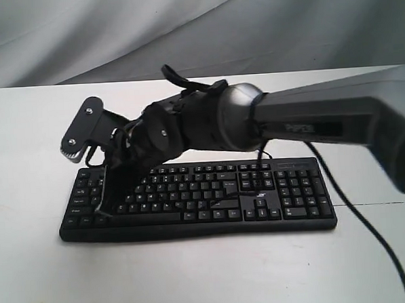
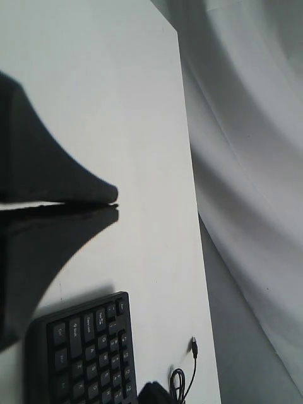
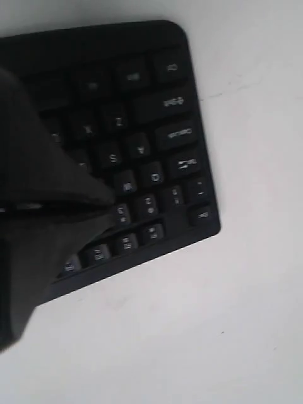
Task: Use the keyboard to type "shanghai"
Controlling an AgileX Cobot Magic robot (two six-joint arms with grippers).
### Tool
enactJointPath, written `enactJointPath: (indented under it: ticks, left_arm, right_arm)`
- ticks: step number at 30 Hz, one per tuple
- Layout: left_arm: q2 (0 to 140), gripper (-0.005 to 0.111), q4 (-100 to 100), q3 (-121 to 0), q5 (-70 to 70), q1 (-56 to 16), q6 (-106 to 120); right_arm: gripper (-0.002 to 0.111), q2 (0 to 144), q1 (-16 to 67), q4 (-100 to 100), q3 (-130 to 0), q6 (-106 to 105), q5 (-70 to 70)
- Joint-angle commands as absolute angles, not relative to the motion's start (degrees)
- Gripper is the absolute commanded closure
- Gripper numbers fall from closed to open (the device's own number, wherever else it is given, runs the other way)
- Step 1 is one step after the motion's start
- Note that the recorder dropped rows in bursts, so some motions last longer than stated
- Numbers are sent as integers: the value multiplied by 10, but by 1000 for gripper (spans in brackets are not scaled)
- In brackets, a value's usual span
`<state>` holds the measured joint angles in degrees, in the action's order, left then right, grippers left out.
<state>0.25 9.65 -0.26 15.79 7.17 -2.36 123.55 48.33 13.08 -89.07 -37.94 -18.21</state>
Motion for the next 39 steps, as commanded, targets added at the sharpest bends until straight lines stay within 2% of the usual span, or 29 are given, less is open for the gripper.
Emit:
enactJointPath:
  ticks: [1, 10, 39]
  left_arm:
    - [0, 107, 95, 0, 152, 67, -26]
    - [0, 107, 95, 0, 152, 67, -26]
    - [0, 107, 95, 0, 152, 67, -26]
  right_arm:
    - [108, 1170, 471, 125, -792, -377, -150]
    - [108, 1133, 461, 146, -684, -377, -97]
    - [108, 1198, 474, 168, -688, -377, -37]
